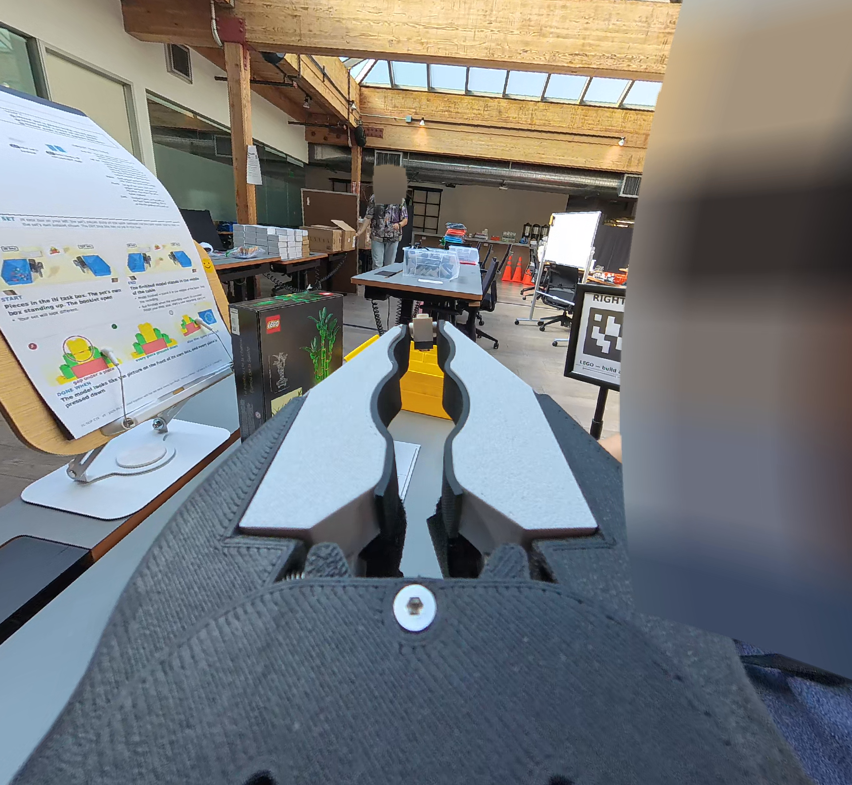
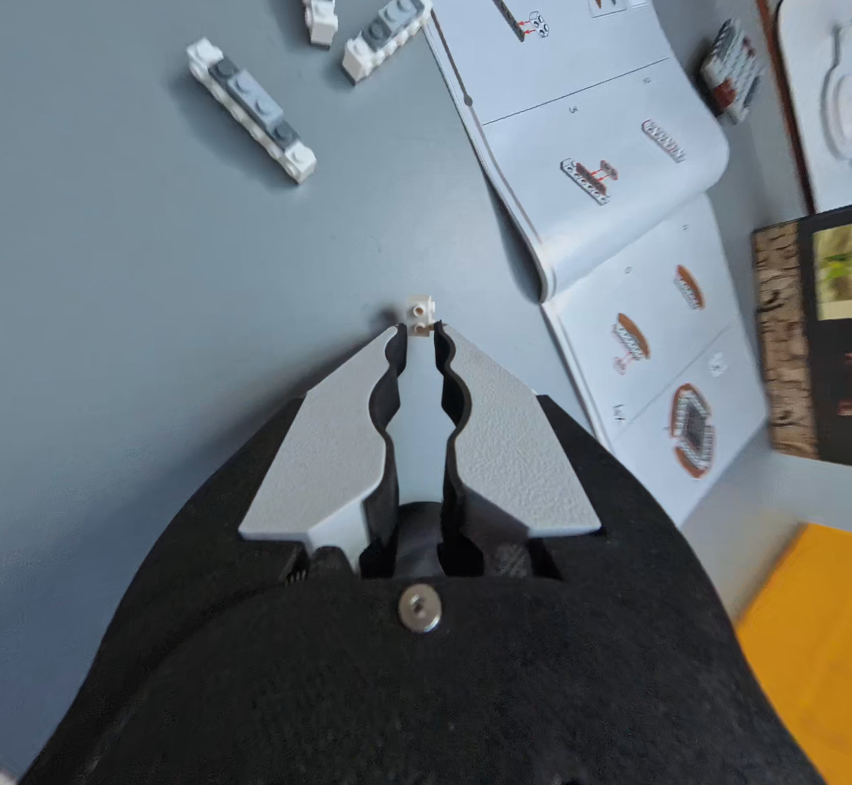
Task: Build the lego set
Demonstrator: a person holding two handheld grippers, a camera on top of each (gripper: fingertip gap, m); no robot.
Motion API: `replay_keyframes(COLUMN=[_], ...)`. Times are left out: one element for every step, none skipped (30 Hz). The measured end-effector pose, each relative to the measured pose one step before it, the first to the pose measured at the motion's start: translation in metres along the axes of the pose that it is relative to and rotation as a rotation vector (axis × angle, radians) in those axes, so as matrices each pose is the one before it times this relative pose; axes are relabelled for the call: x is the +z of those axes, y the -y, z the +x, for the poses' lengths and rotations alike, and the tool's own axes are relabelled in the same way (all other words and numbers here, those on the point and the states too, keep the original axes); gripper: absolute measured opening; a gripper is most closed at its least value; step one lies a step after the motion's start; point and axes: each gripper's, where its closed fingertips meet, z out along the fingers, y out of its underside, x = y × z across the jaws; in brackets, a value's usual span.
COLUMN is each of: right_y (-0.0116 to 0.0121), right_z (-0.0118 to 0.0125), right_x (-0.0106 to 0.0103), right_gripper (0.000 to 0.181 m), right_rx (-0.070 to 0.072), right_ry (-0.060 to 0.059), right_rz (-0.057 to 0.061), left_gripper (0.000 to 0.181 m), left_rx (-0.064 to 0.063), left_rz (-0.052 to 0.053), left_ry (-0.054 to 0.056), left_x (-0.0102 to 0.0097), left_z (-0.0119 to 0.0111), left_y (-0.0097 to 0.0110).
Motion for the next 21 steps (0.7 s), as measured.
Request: replay_keyframes(right_y=[-0.00351, -0.00102, 0.00009, 0.00054, 0.00102, -0.00077, -0.00214, -0.00177, -0.00111, 0.00010, 0.00026, 0.00011, 0.00009, 0.00045, 0.00016, 0.00024, 0.00023, -0.00031, -0.00044, -0.00042, -0.00001], right_z=[0.00416, 0.00093, 0.00179, -0.00019, -0.00154, 0.00123, 0.00069, -0.00120, -0.00050, -0.00118, -0.00189, -0.00161, -0.00053, -0.00065, -0.00058, -0.00046, -0.00082, -0.00066, -0.00080, -0.00075, -0.00033], right_x=[0.00031, 0.00004, -0.00054, -0.00053, -0.00047, -0.00008, 0.00057, 0.00071, 0.00048, -0.00005, -0.00028, -0.00031, -0.00046, -0.00076, -0.00093, -0.00089, -0.00097, -0.00105, -0.00108, -0.00146, -0.00165], right_gripper=[0.011, 0.011, 0.011, 0.011, 0.011, 0.011, 0.011, 0.011, 0.011, 0.011, 0.012, 0.012, 0.012, 0.012, 0.012, 0.012, 0.012, 0.013, 0.013, 0.015, 0.017], right_rx=[-0.1237, -0.1091, -0.0788, -0.0582, -0.0513, -0.0458, -0.0445, -0.0393, -0.0253, -0.0210, -0.0205, -0.0197, -0.0208, -0.0239, -0.0212, -0.0134, -0.0097, -0.0090, -0.0019, 0.0037, 0.0023], right_ry=[-0.0648, -0.0421, -0.0411, -0.0199, -0.0084, -0.0232, -0.0180, -0.0050, -0.0090, -0.0044, 0.0007, -0.0016, -0.0080, -0.0063, -0.0044, -0.0035, -0.0007, -0.0003, 0.0031, 0.0048, 0.0017], right_rz=[-0.0390, -0.0207, -0.0111, -0.0084, -0.0020, -0.0131, -0.0213, -0.0161, -0.0111, -0.0035, -0.0026, -0.0050, -0.0041, -0.0018, -0.0020, -0.0015, 0.0008, 0.0006, 0.0008, 0.0016, 0.0032], left_gripper=[0.009, 0.009, 0.009, 0.009, 0.009, 0.009, 0.009, 0.009, 0.009, 0.009, 0.009, 0.009, 0.009, 0.009, 0.009, 0.009, 0.009, 0.009, 0.009, 0.009, 0.009], left_rx=[0.0000, -0.0003, 0.0003, 0.0013, 0.0017, 0.0013, 0.0009, 0.0007, 0.0003, -0.0006, -0.0012, -0.0007, -0.0002, -0.0006, -0.0009, 0.0001, 0.0005, -0.0007, -0.0009, -0.0001, -0.0001], left_rz=[-0.0001, 0.0010, -0.0006, -0.0026, -0.0021, -0.0003, 0.0005, 0.0004, 0.0010, 0.0017, 0.0012, 0.0004, 0.0009, 0.0018, 0.0014, 0.0007, 0.0004, -0.0002, 0.0000, 0.0011, 0.0009], left_ry=[-0.0004, -0.0007, -0.0012, 0.0002, 0.0011, 0.0000, -0.0009, -0.0002, 0.0006, -0.0004, -0.0010, 0.0004, 0.0012, -0.0006, -0.0013, 0.0005, 0.0007, -0.0014, -0.0008, 0.0012, -0.0002], left_x=[0.00031, 0.00019, 0.00018, 0.00036, 0.00020, 0.00013, 0.00006, -0.00005, -0.00022, -0.00029, -0.00033, -0.00029, -0.00025, -0.00019, -0.00019, -0.00014, -0.00007, -0.00001, -0.00010, -0.00021, -0.00025], left_z=[0.00016, 0.00023, 0.00035, 0.00028, 0.00023, 0.00032, 0.00038, 0.00019, 0.00001, 0.00000, -0.00007, -0.00021, -0.00025, 0.00003, 0.00016, -0.00007, -0.00004, 0.00024, 0.00008, -0.00005, 0.00004], left_y=[0.00000, 0.00021, -0.00005, -0.00033, -0.00022, 0.00009, 0.00014, 0.00015, 0.00020, 0.00025, 0.00020, 0.00005, 0.00011, 0.00023, 0.00028, 0.00015, 0.00007, -0.00002, 0.00004, 0.00022, 0.00010])
